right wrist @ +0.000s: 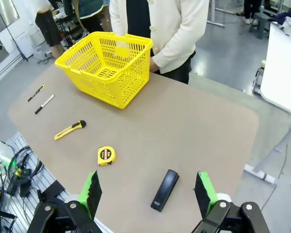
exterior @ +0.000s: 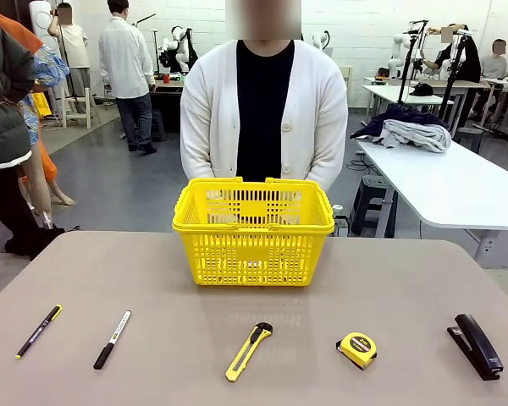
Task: Place the items the person wants into the basket.
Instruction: Pick up the item the person points to and place it in the Market Basket.
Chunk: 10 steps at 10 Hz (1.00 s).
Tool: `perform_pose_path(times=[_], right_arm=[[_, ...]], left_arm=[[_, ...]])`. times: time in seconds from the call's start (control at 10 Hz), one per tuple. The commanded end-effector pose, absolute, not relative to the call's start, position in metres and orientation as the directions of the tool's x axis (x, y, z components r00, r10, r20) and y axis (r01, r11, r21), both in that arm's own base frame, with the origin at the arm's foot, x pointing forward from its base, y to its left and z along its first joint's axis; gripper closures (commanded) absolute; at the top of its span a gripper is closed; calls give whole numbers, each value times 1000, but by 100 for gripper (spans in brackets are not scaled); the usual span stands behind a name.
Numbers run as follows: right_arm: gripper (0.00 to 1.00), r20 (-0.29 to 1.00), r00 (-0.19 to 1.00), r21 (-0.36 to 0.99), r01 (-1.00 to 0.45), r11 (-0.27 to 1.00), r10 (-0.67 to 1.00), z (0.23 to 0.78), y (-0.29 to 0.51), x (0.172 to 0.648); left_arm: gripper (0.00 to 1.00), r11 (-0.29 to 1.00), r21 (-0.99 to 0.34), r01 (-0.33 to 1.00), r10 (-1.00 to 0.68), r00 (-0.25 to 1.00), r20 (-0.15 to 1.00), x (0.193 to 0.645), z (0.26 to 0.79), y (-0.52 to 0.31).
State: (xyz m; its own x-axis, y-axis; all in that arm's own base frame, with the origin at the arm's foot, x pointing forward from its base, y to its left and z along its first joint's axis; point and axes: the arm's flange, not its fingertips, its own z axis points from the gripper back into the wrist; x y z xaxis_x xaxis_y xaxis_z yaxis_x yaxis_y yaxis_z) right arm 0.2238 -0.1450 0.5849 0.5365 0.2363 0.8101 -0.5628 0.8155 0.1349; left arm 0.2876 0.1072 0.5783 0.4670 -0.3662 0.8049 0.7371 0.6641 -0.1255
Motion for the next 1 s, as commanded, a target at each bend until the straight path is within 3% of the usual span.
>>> perform_pose_path(times=[0.0,0.9], right_arm=[[0,814,532,135,-564,814,234,586,-145,225],[0,814,532,135,-564,814,234,586,-145,225]], left_arm=[[0,655,-126,745,-370,462,806,288,578,112],[0,655,-126,745,-370,462,806,288,578,112]])
